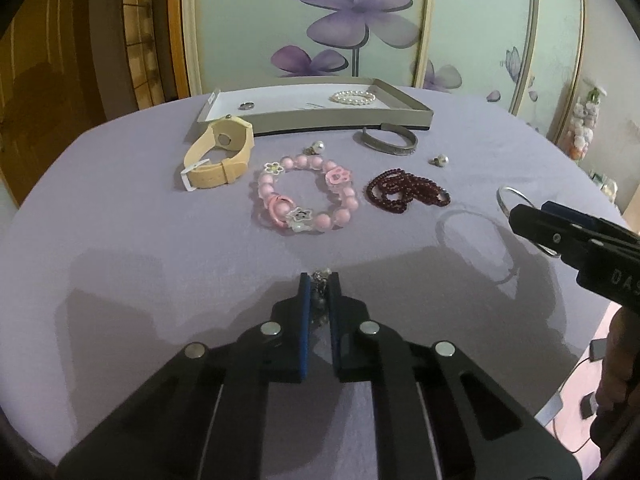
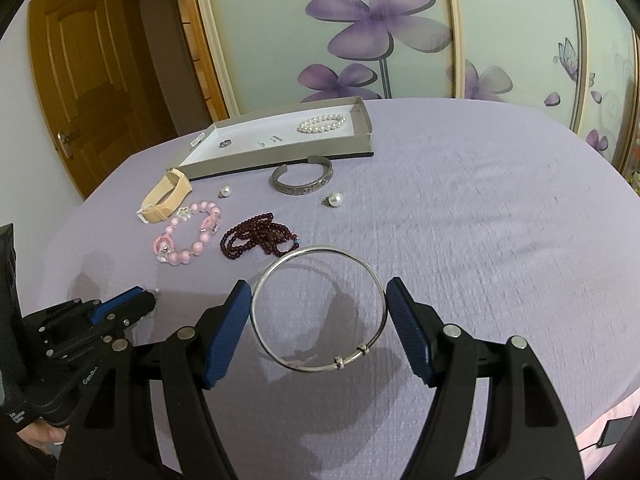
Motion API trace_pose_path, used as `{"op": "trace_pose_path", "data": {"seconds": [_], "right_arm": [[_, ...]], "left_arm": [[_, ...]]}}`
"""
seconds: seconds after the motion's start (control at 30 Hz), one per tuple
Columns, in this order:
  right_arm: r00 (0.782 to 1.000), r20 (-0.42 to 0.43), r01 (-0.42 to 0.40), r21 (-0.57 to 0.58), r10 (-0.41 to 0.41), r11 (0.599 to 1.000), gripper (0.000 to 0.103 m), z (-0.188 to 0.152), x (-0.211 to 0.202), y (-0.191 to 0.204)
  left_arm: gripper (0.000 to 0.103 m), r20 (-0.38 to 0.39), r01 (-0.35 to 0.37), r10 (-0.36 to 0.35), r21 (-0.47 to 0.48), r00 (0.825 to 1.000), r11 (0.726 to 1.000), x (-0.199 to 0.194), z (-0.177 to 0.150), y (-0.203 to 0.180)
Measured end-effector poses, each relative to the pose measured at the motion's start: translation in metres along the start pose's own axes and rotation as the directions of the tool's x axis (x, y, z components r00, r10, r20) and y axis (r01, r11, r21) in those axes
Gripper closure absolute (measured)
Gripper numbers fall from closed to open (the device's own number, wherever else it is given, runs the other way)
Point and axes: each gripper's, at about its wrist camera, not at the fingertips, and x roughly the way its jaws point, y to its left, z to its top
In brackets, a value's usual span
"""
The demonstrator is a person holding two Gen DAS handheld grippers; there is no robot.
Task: Organize jewelry
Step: 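Grasp the silver bangle with the right tool while the left tool grasps the silver earrings, then lower the bangle and earrings into the white tray and open both tools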
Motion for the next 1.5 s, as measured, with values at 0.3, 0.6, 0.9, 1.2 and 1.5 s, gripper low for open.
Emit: {"op": "trace_pose_path", "data": {"seconds": [0.3,0.6,0.9,1.2,1.5], "right_arm": [[0.999,0.046,-0.008,-0.003,0.008,1.0,0.032,0.013,-0.014,0.001],[0.995,0.096,-0.021,-0.022,0.023,1.0,0.032,0.031,-0.024,0.005],[0.99,0.137,-0.019,-0.061,0.027,0.998,0.032,0.053,-0.026,0.014],[0.985,0.171,-0.021,-0.086,0.035,0.996,0.032,0.077,-0.022,0.02],[0.982,0.184,-0.016,-0.107,0.036,0.994,0.032,0.104,-0.005,0.023]], "left_arm": [[0.097,0.043,0.074,-0.072,-0.041,0.996,0.996,-0.028,0.015,0.029],[0.097,0.176,0.057,-0.041,-0.083,0.984,0.995,-0.078,0.062,0.068],[0.097,0.276,0.004,0.013,-0.061,0.961,0.998,-0.115,0.111,0.08],[0.097,0.289,-0.006,0.026,-0.072,0.957,0.997,-0.114,0.146,0.086],[0.097,0.302,-0.027,0.047,-0.069,0.952,0.997,-0.097,0.188,0.088]]}}
